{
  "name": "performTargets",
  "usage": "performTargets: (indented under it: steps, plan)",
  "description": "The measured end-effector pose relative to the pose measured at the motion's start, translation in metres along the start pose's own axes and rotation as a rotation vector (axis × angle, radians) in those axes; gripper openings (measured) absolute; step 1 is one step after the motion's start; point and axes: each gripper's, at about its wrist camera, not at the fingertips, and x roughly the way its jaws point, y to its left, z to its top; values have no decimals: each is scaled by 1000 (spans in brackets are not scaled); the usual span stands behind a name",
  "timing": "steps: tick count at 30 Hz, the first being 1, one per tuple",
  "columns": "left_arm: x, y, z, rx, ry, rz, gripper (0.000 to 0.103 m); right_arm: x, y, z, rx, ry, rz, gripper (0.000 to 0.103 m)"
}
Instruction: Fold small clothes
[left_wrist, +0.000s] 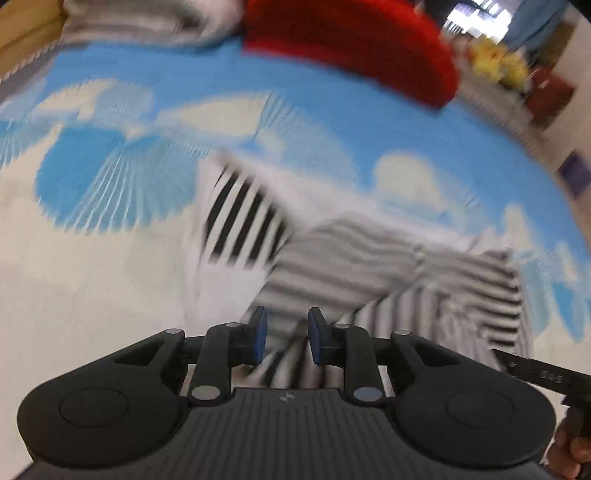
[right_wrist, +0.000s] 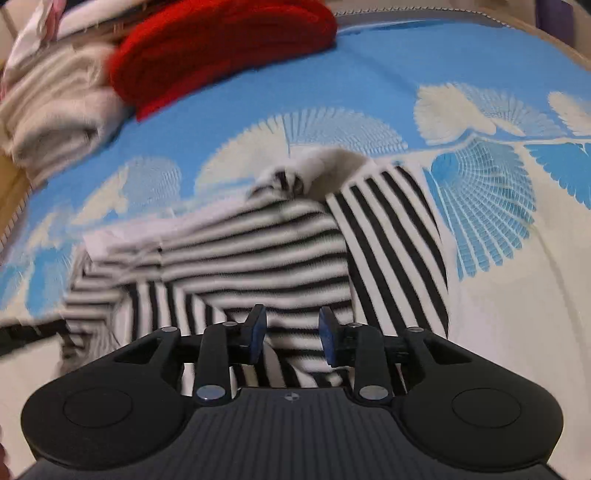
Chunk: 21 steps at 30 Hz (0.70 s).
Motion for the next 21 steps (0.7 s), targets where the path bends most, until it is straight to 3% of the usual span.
performTargets:
  steps: [2,4,7,10,14,18,21]
  plan:
    - [8,16,-4,-88,74,6,23,10,-9,-8,29,57,12,33]
    - [-16,27,-4,-158,13,-5,24,-6,-10,-12,55,24,-22,33]
    - [-63,20,-4,-55,-152,-10,30,-50,0,-17,73,-69,-25,34]
    - [-100,18,-15,47,-262,1,30,-95,11,-27,47,-153,-29,34]
    - [-138,25,-40,92,-279,27,29,-156,21,-39,26,-259,8,35]
    - [-181,39,-82,83,-302,-20,28,-202,29,-64,-16,-342,23,35]
    - [-210,47,-117,71,-293,-64,27,-221,27,-87,-32,-353,14,35]
